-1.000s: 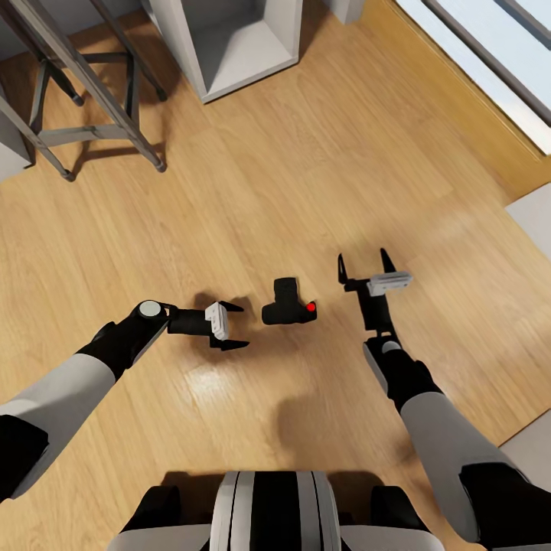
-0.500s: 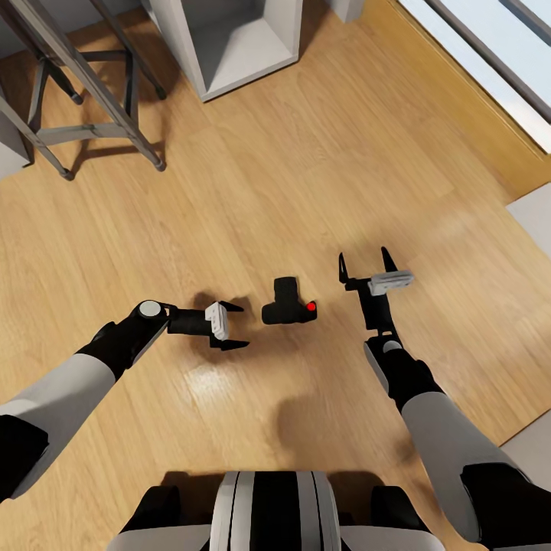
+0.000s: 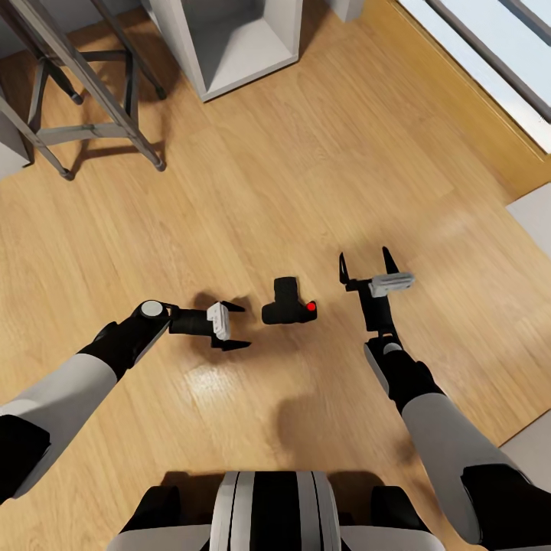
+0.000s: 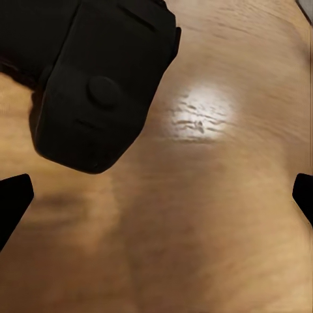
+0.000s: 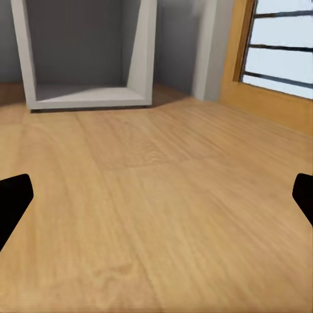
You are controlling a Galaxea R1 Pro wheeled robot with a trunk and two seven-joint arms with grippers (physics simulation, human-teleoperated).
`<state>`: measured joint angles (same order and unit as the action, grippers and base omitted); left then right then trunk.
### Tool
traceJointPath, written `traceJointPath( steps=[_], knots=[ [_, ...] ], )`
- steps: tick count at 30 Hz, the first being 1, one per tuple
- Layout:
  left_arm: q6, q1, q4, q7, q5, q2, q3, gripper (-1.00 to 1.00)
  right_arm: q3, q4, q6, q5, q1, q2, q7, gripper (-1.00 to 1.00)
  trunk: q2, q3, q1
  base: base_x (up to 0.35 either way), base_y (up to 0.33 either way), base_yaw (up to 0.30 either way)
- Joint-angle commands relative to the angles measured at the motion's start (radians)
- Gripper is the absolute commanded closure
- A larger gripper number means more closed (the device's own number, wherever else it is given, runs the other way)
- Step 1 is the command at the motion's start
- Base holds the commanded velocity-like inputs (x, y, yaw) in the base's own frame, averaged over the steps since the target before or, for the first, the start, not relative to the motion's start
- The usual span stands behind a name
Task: Attach the digital camera to the camera tripod in the bedroom.
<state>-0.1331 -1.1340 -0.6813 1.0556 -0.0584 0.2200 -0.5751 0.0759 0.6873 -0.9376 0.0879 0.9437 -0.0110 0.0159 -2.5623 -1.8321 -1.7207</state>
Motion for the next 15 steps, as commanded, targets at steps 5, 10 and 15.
traceJointPath(
  steps=[5, 10, 15],
  knots=[
    [0.003, -0.001, 0.001, -0.014, -0.006, -0.011, -0.006, -1.0, 0.001, -0.001, -0.003, 0.001, 0.0, 0.0, 0.003, -1.0, 0.0, 0.0, 0.0, 0.0, 0.0, 0.0],
    [0.006, -0.001, 0.005, -0.03, -0.006, -0.027, -0.005, -1.0, 0.0, -0.003, -0.003, 0.0, 0.0, -0.001, 0.005, -1.0, 0.0, 0.0, 0.0, 0.0, 0.0, 0.0],
    [0.005, -0.001, -0.001, -0.069, -0.006, -0.048, -0.001, -1.0, -0.001, -0.006, -0.003, 0.0, 0.0, -0.001, 0.005, -1.0, 0.0, 0.0, 0.0, 0.0, 0.0, 0.0]
  ],
)
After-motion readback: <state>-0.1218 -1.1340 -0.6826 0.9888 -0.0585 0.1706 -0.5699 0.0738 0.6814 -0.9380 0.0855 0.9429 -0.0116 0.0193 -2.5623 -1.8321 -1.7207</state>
